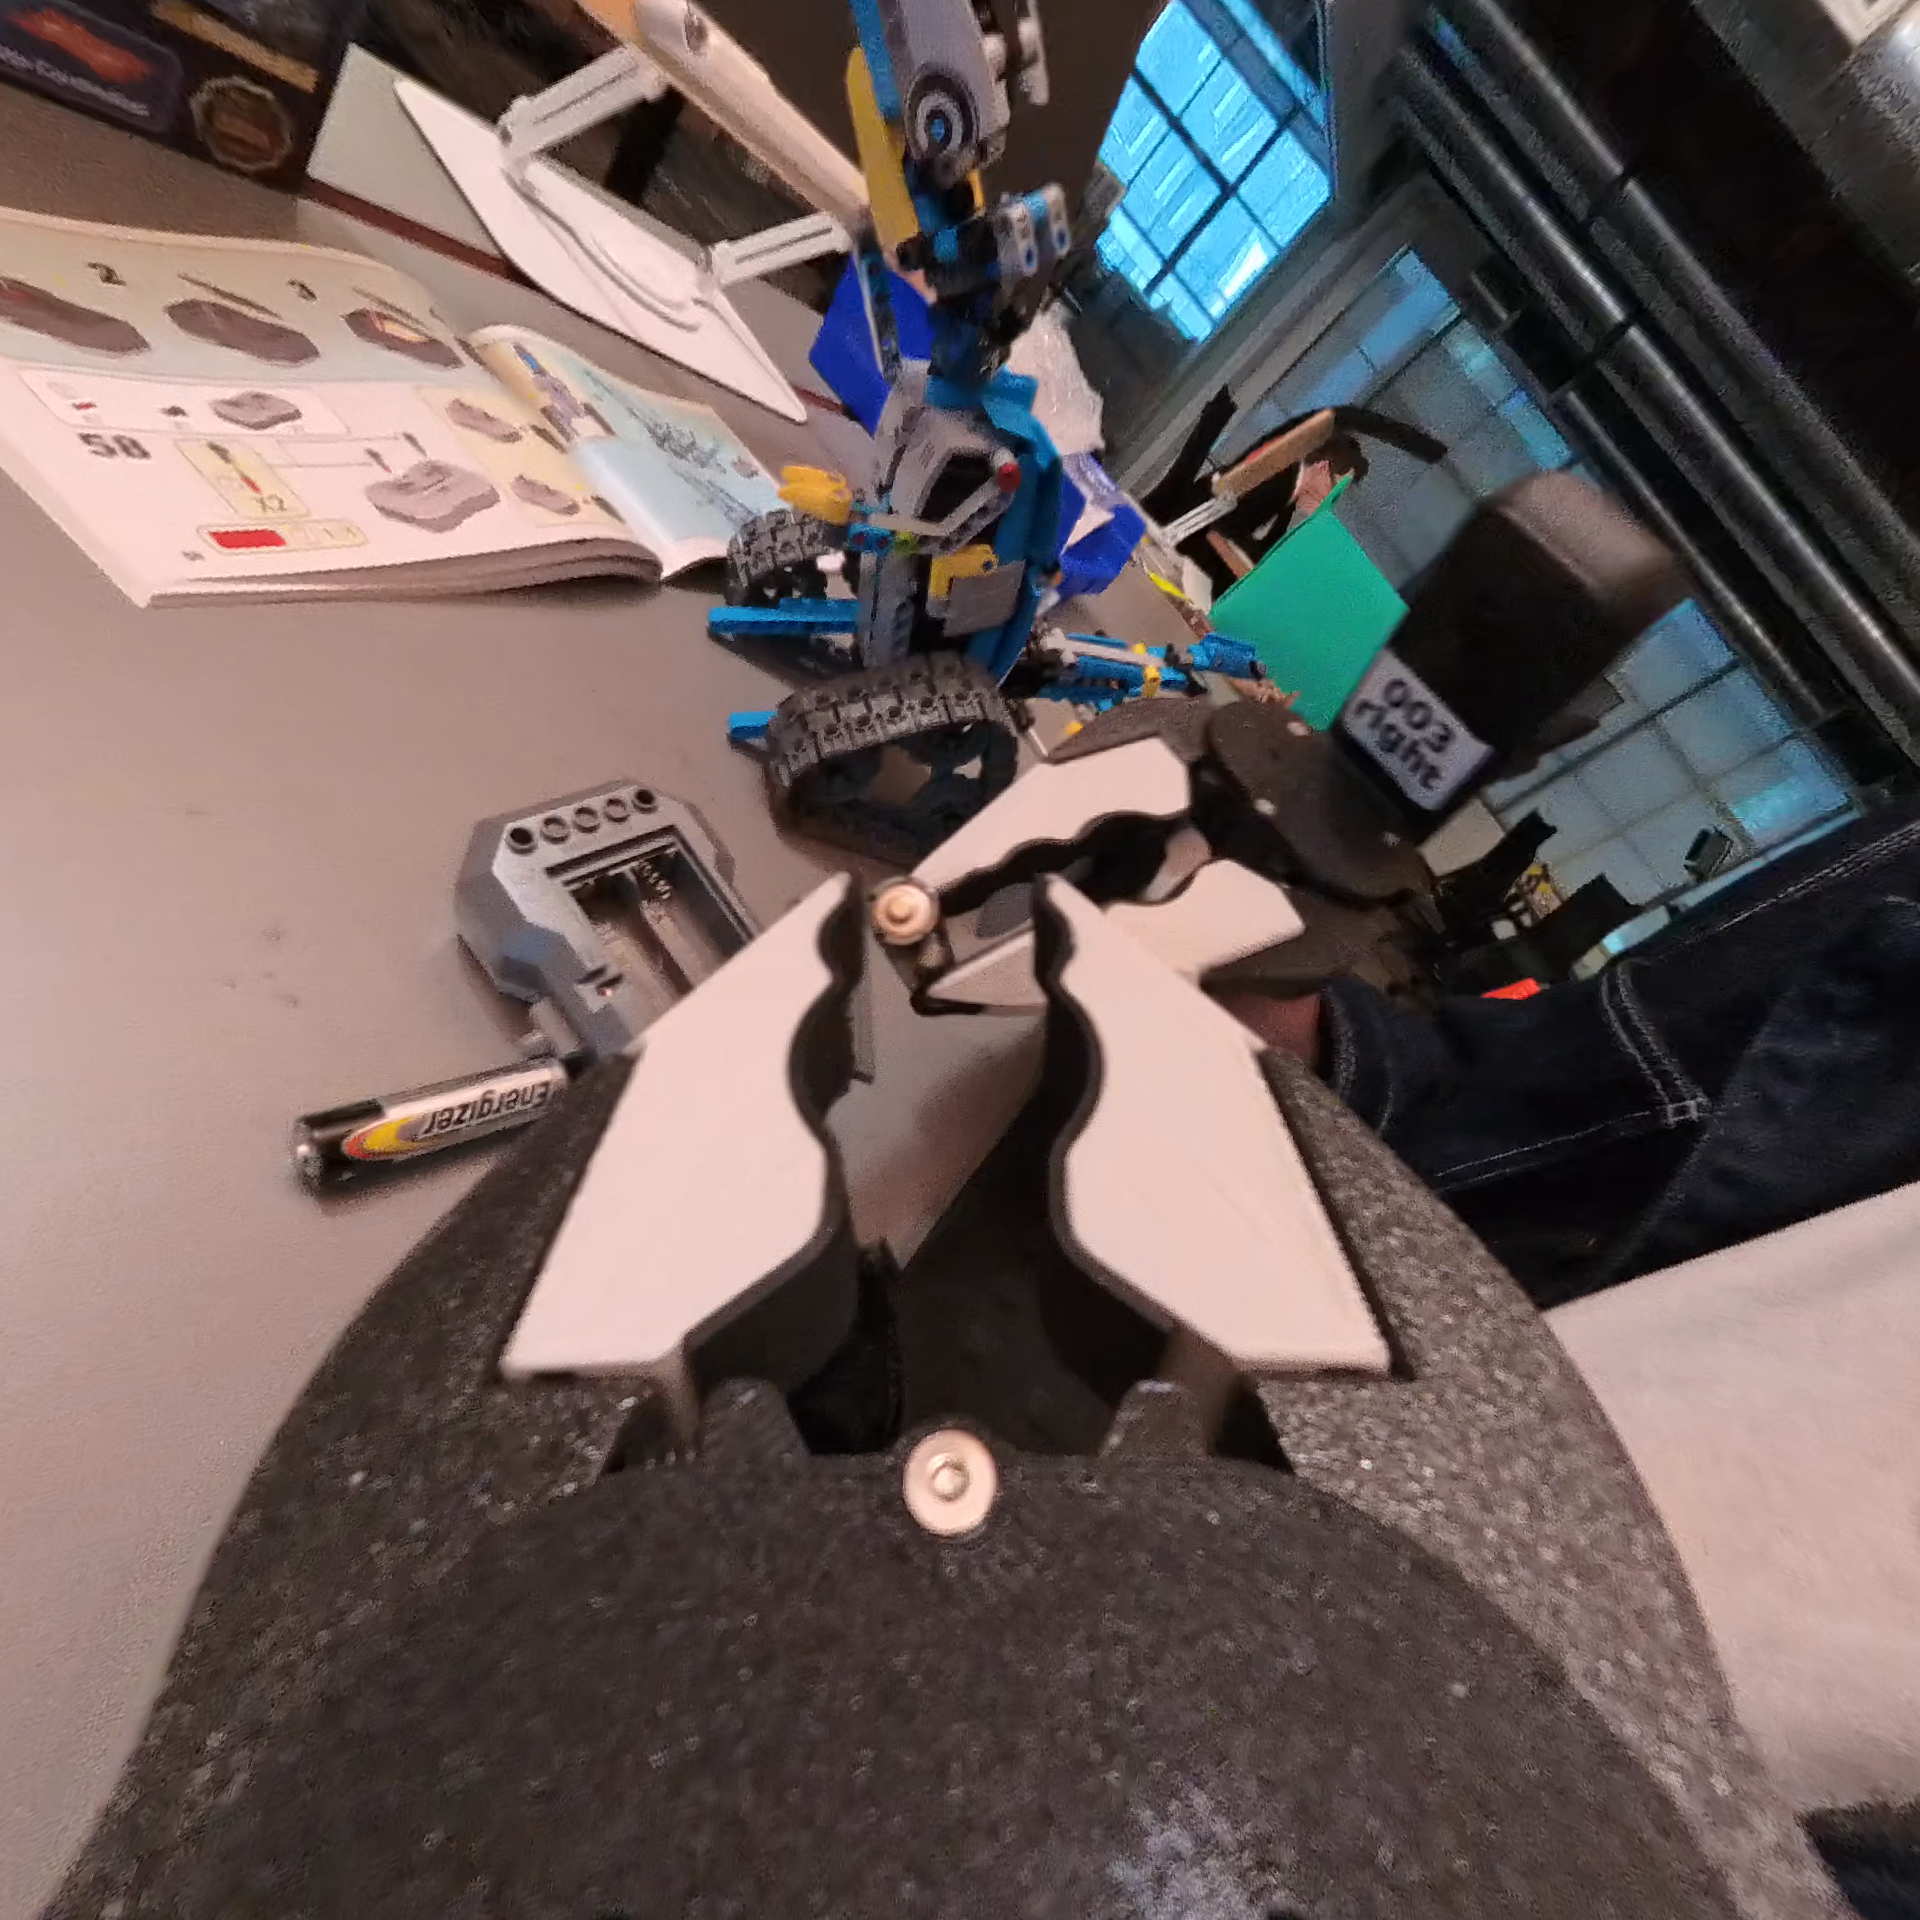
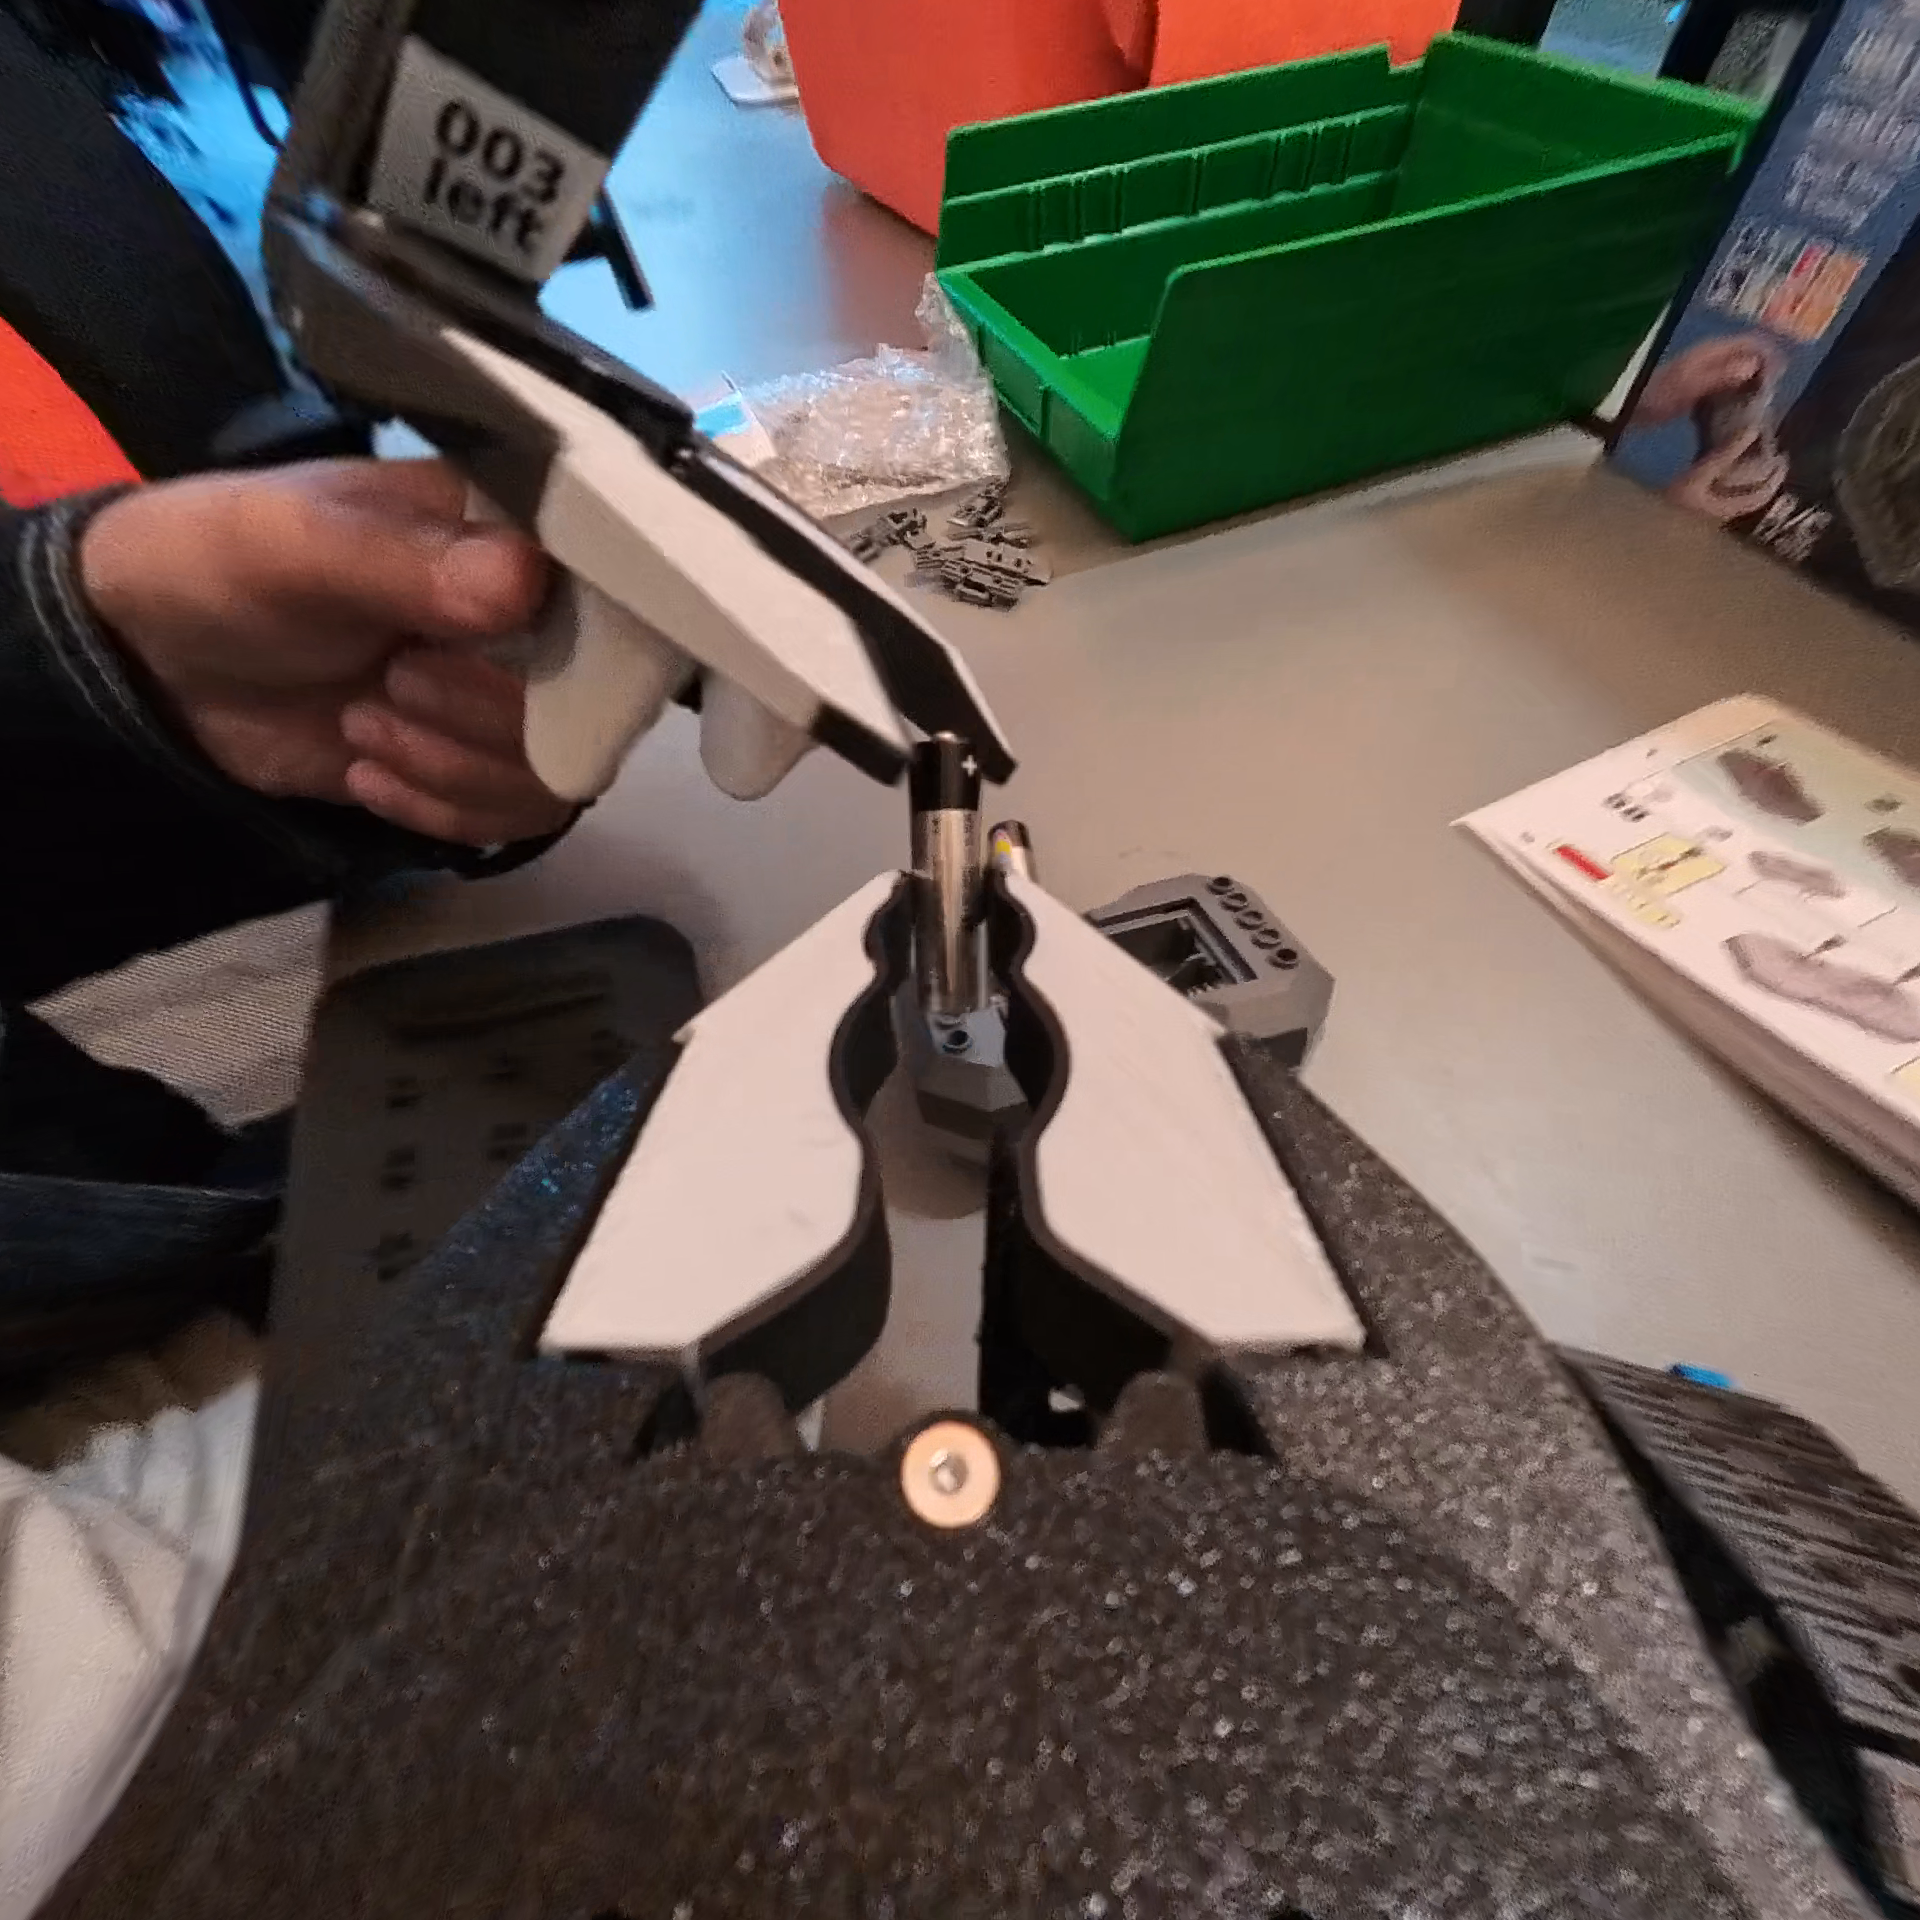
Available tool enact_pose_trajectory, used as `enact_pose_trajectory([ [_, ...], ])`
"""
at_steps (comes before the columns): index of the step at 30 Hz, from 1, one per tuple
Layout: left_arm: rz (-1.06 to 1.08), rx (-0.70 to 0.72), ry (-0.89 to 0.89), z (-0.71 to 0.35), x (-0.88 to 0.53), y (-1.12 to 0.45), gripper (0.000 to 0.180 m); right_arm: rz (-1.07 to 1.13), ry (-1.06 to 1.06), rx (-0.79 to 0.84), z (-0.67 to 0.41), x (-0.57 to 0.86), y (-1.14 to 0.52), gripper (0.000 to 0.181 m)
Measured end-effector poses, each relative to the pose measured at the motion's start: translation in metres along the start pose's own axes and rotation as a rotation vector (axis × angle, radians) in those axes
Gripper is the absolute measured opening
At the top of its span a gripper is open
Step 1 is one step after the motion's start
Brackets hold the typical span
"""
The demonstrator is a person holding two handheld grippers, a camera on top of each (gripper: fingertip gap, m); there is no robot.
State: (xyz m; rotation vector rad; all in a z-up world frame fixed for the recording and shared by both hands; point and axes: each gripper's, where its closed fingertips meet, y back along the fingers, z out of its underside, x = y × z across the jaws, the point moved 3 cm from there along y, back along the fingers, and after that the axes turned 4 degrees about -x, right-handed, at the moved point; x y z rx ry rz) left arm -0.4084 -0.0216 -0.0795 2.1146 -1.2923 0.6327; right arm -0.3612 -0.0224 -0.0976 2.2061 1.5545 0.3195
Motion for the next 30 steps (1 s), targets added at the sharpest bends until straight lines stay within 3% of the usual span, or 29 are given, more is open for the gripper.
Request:
enact_pose_trajectory([
  [2,-0.032,-0.038,-0.035,0.004,-0.007,-0.005,0.013,0.049,0.065,-0.013,0.001,0.001,-0.001,0.012],
  [8,-0.098,-0.164,-0.166,0.002,-0.018,-0.003,0.012,0.013,-0.01,-0.047,0.008,0.006,-0.01,0.015],
  [12,-0.119,-0.235,-0.112,-0.014,-0.044,0.004,0.012,-0.013,-0.025,-0.097,0.012,0.018,-0.006,0.047],
  [15,-0.037,-0.332,-0.051,-0.021,-0.05,-0.002,0.012,0.004,0.037,-0.159,0.021,0.028,-0.01,0.092],
  [18,0.025,-0.441,-0.05,-0.024,-0.05,-0.013,0.012,0.027,0.111,-0.216,0.03,0.035,-0.017,0.107],
  [30,0.038,-0.671,-0.09,-0.01,-0.065,-0.032,0.011,-0.013,0.117,-0.309,0.037,0.04,-0.033,0.106],
])
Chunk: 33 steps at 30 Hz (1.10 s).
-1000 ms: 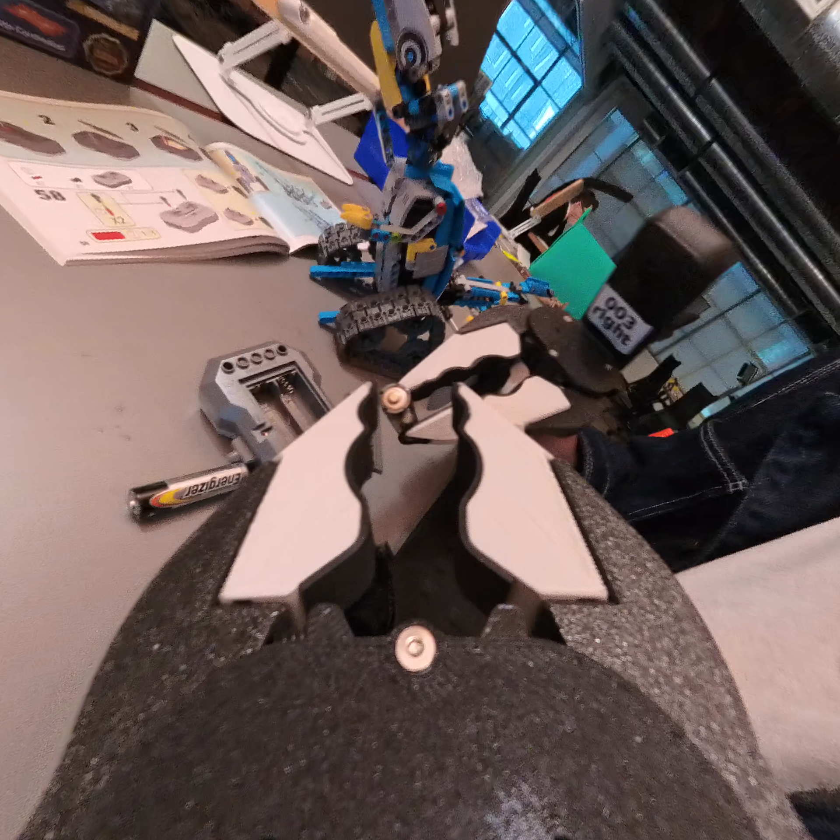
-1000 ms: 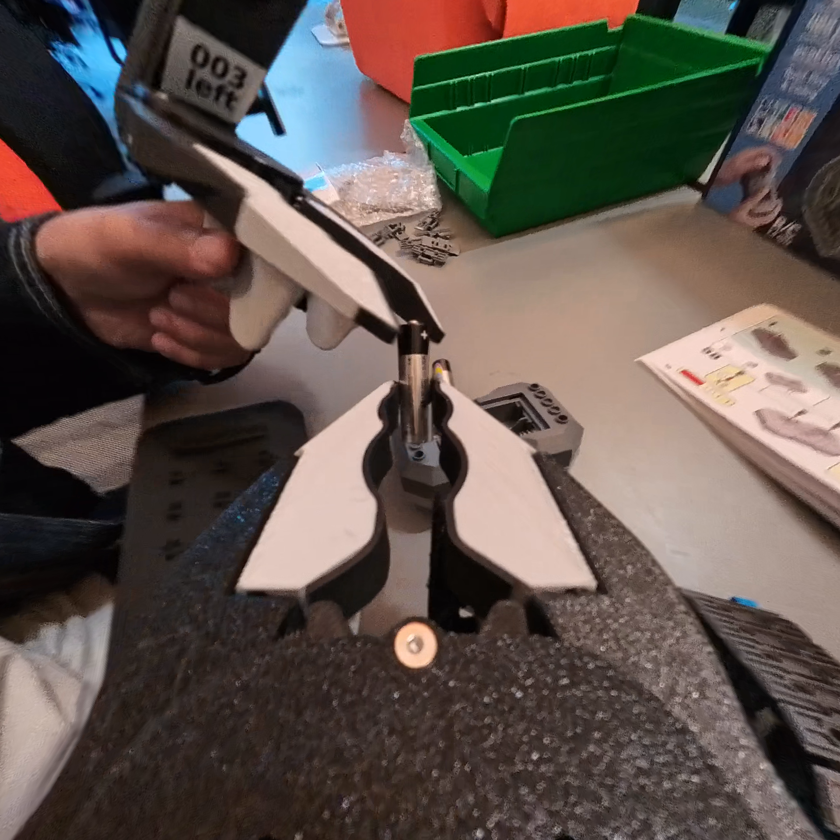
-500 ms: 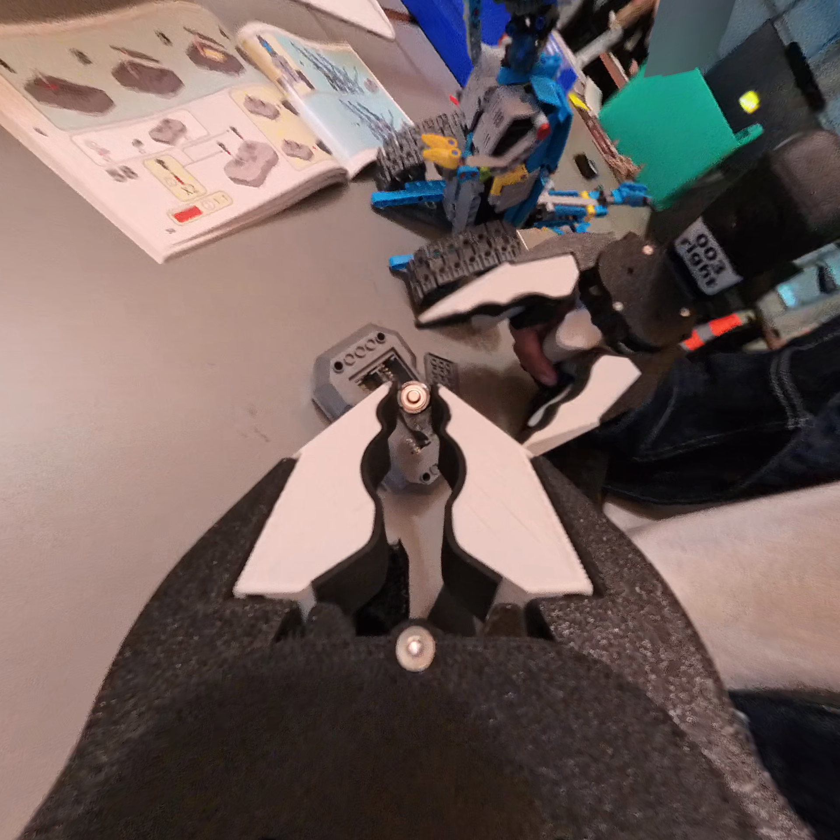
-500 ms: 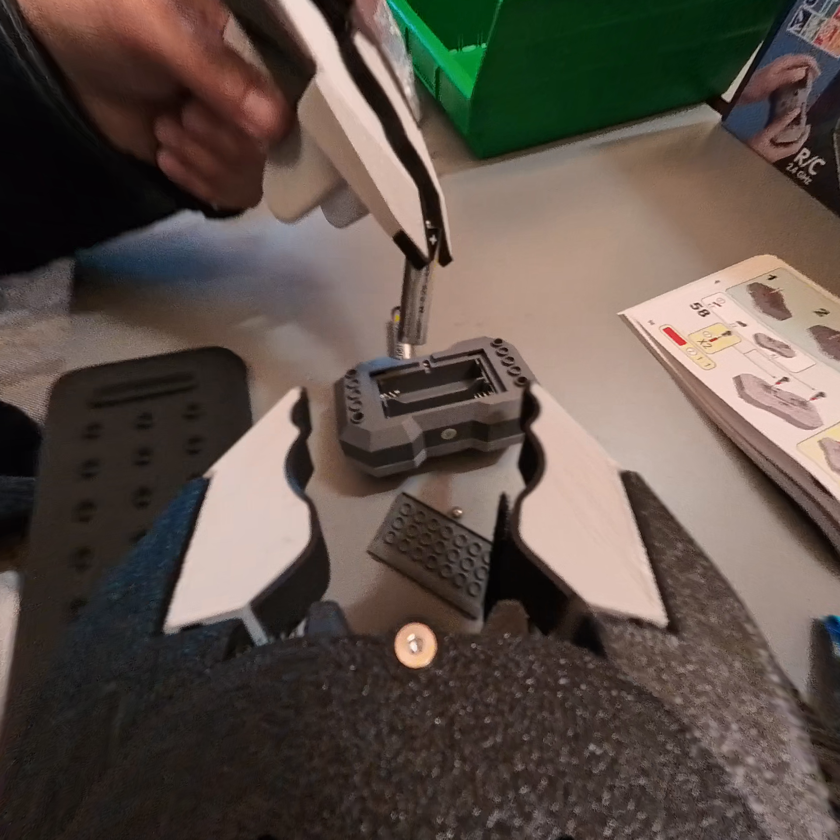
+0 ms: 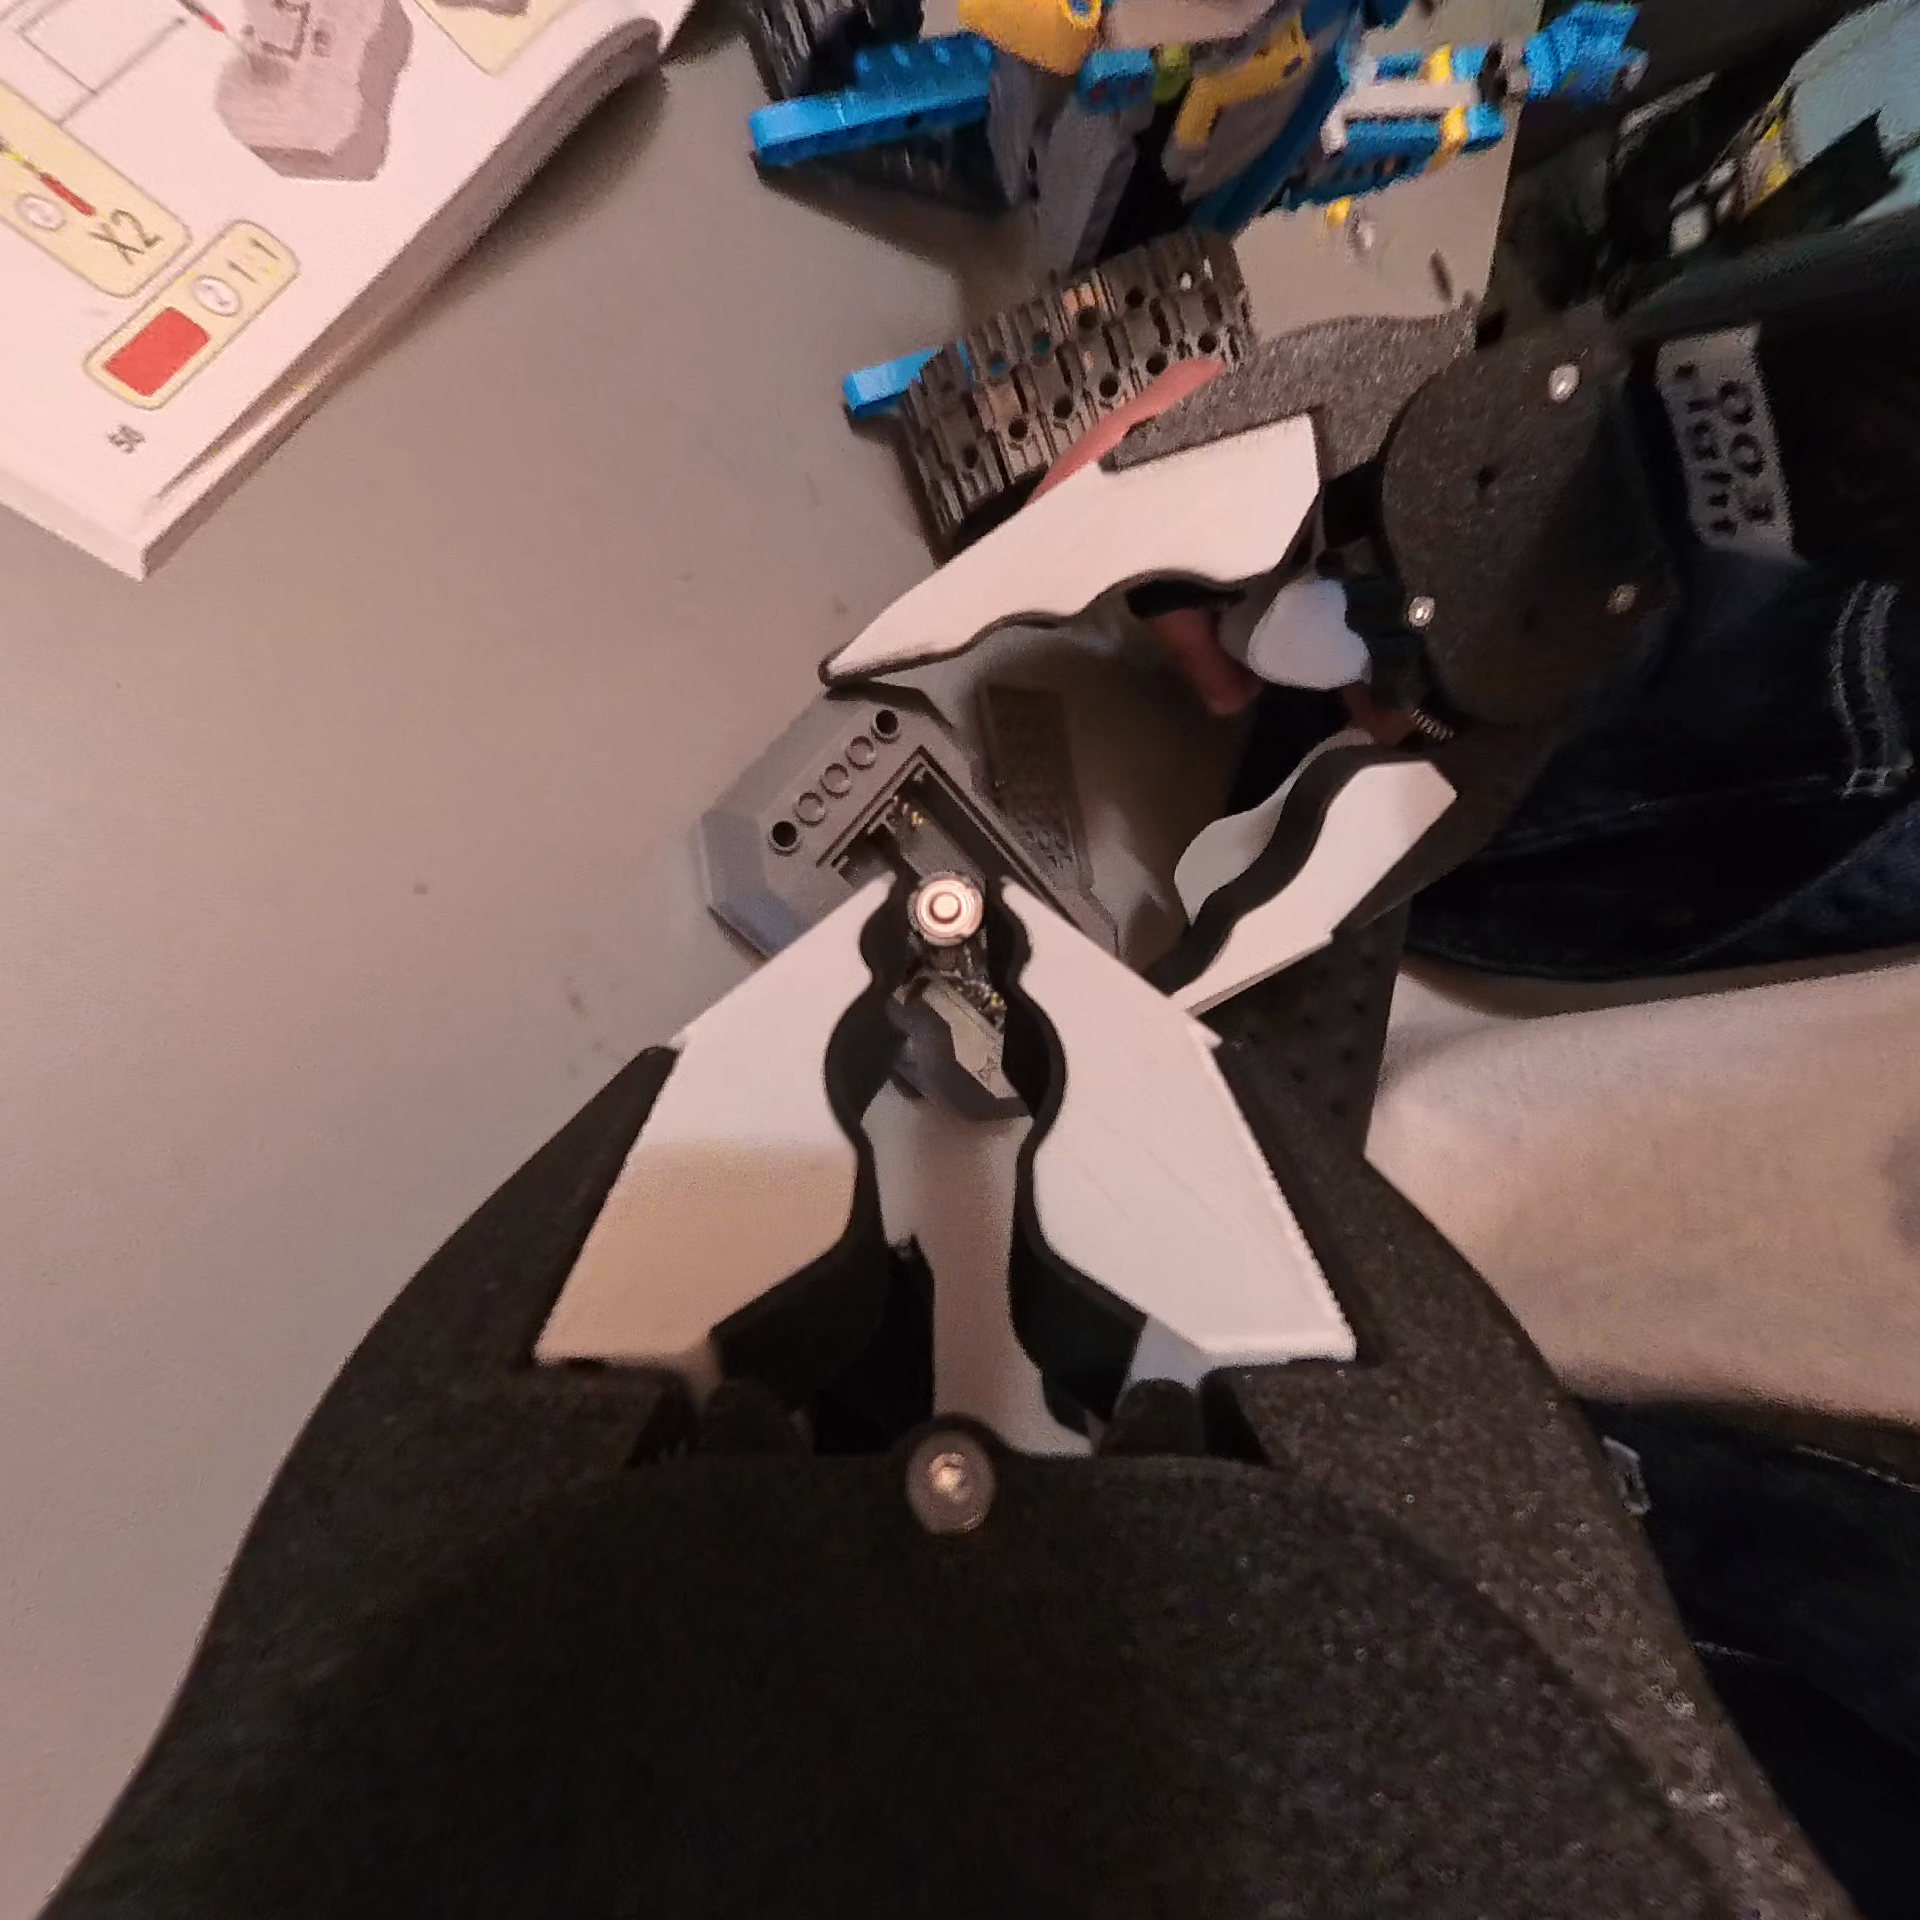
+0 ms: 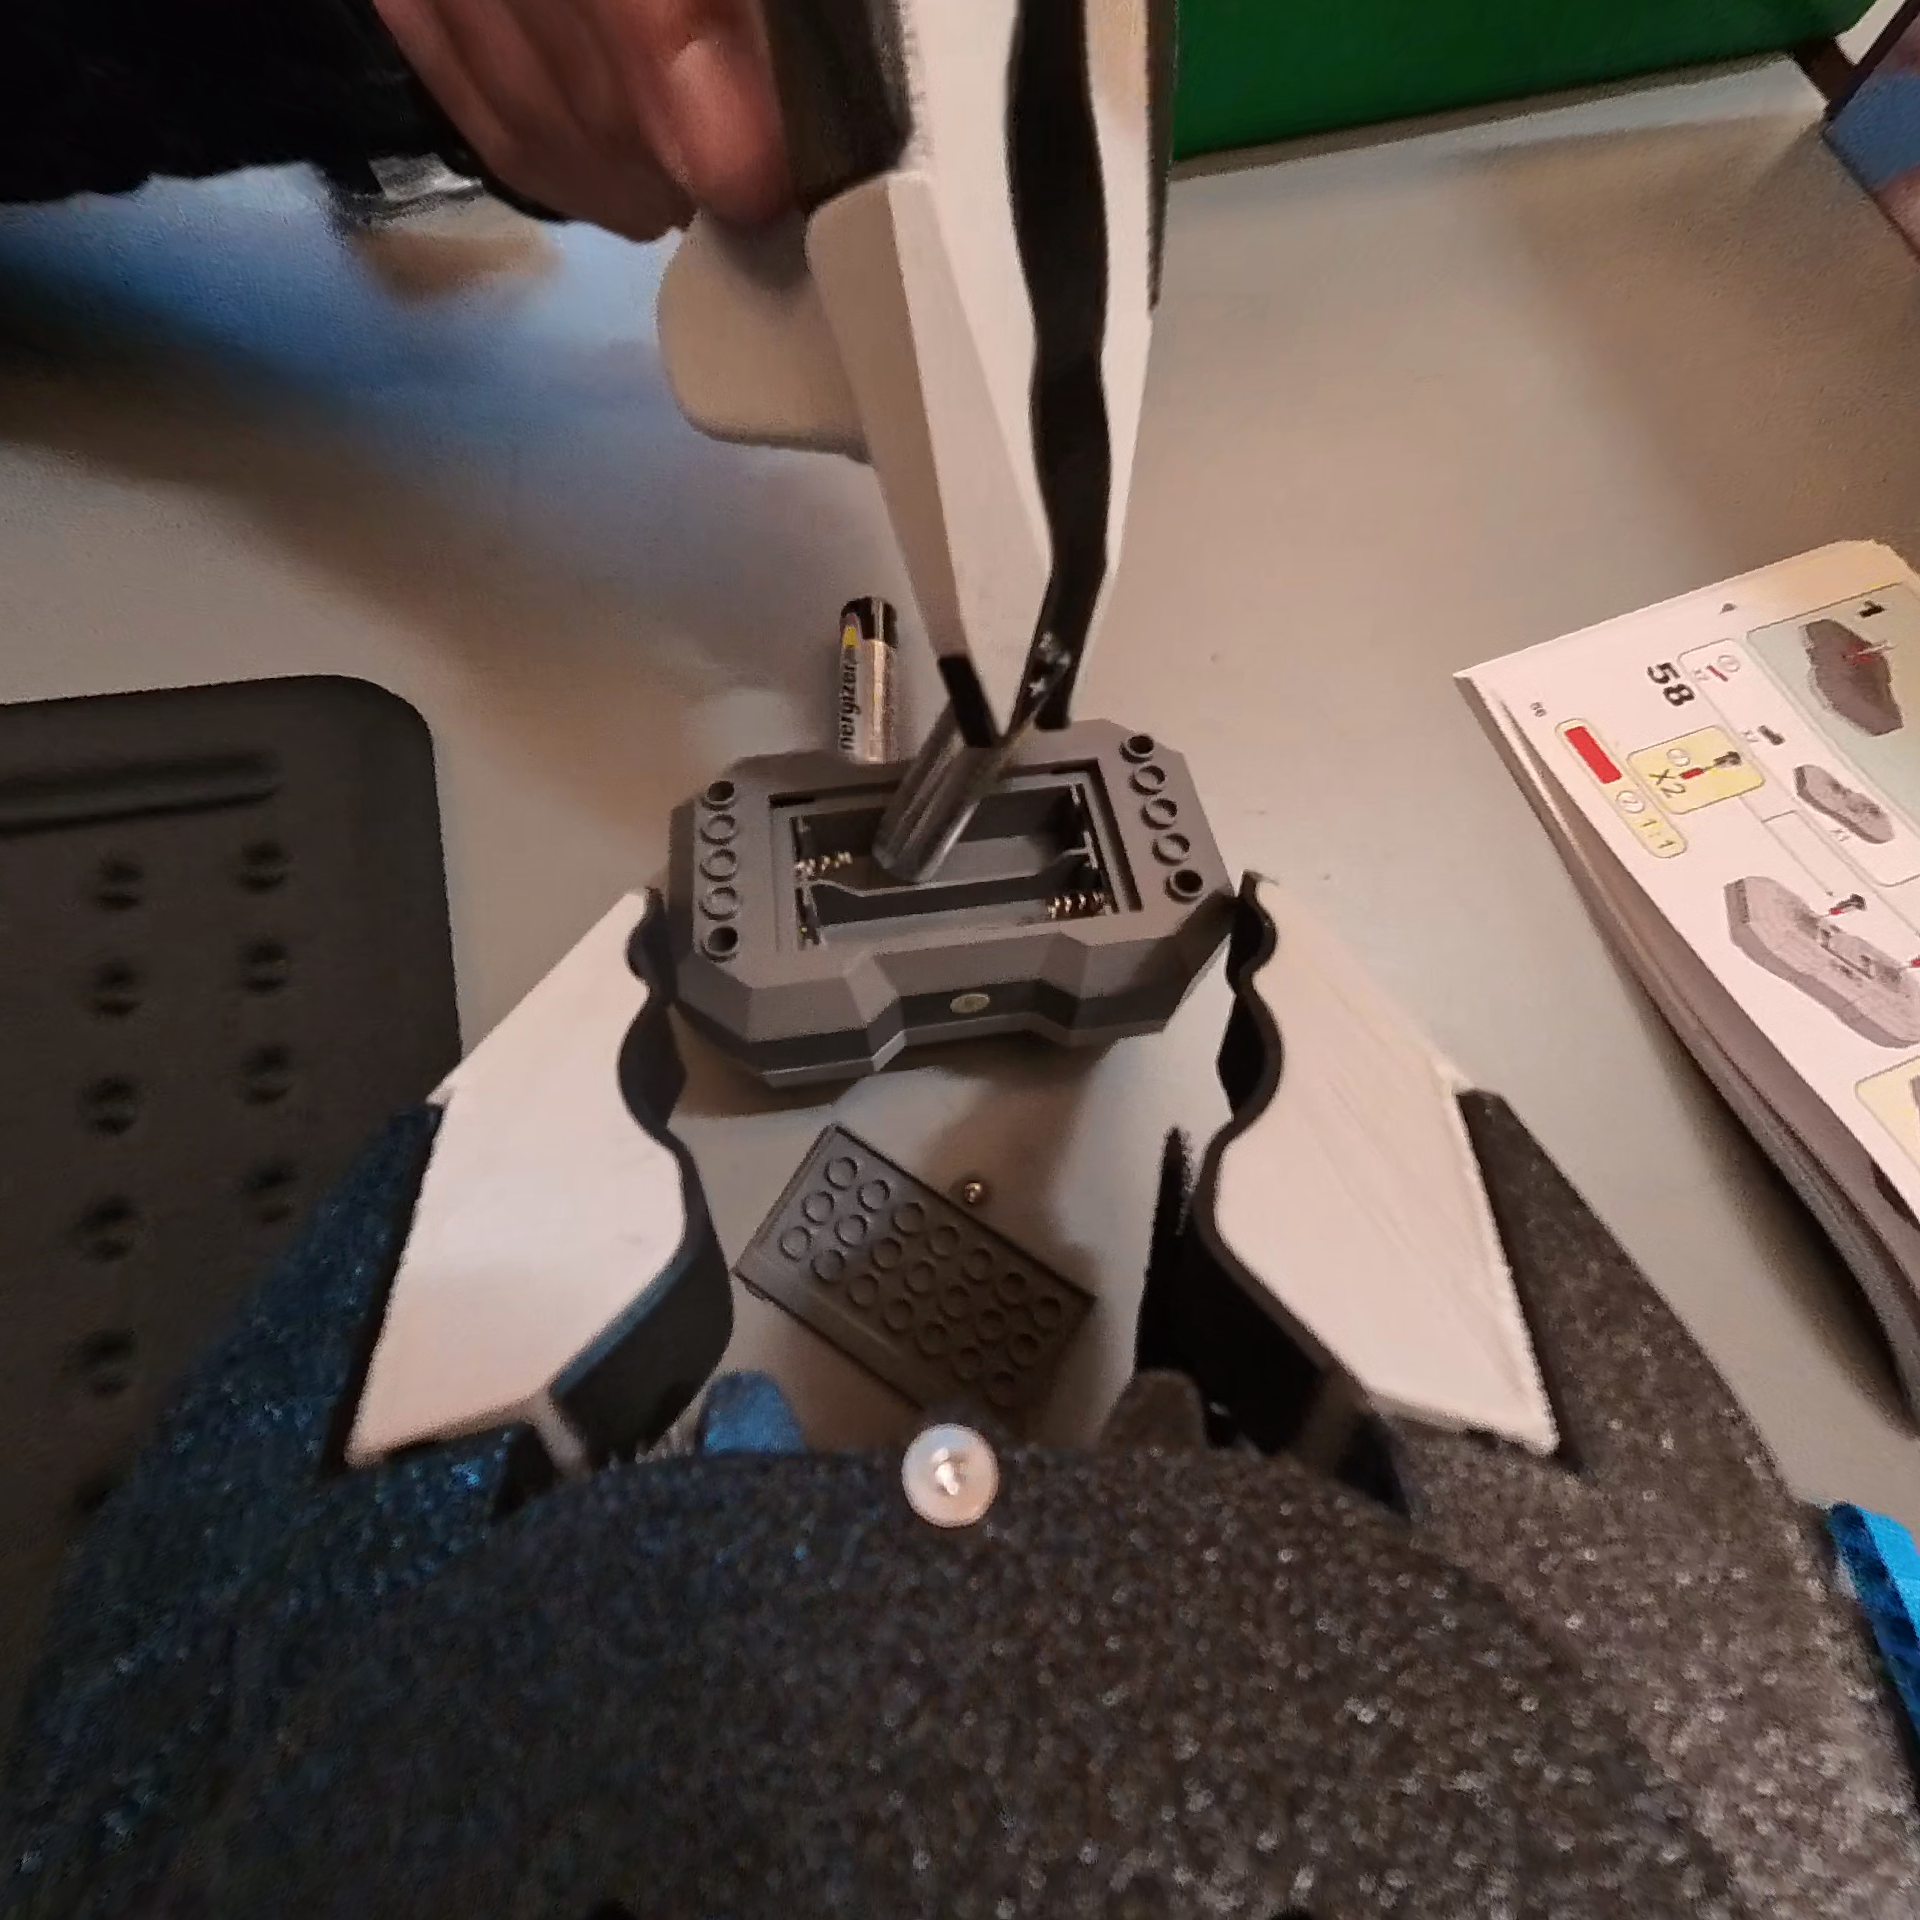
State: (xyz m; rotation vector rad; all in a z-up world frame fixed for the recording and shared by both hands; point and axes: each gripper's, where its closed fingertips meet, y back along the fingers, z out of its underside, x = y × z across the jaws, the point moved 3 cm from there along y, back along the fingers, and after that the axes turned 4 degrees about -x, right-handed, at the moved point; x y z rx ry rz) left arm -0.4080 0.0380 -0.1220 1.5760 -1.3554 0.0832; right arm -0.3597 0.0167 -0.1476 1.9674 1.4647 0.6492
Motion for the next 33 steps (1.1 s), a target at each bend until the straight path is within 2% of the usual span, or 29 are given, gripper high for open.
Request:
enact_pose_trajectory([
  [5,-0.042,-0.115,-0.046,-0.001,0.004,-0.006,0.012,0.001,0.0,0.002,0.001,0.0,0.0,0.105],
  [8,-0.064,-0.125,-0.068,-0.005,0.004,-0.013,0.012,0.001,0.005,0.002,0.0,-0.001,0.0,0.105],
  [14,-0.186,-0.075,-0.168,-0.006,0.0,-0.021,0.016,0.004,0.013,0.019,0.0,-0.002,0.0,0.105],
  [19,-0.161,0.008,-0.114,-0.005,0.0,-0.022,0.015,0.113,0.153,0.058,-0.008,-0.005,0.005,0.106],
  [25,-0.17,0.039,-0.112,-0.006,0.002,-0.025,0.014,0.172,0.323,0.073,-0.013,-0.019,0.006,0.082],
  [30,-0.175,0.069,-0.099,-0.004,0.002,-0.023,0.015,0.15,0.288,0.033,-0.008,-0.019,0.001,0.085],
  [33,-0.182,0.142,-0.087,0.001,0.004,-0.012,0.028,0.138,0.288,-0.036,0.004,-0.018,-0.007,0.09],
])
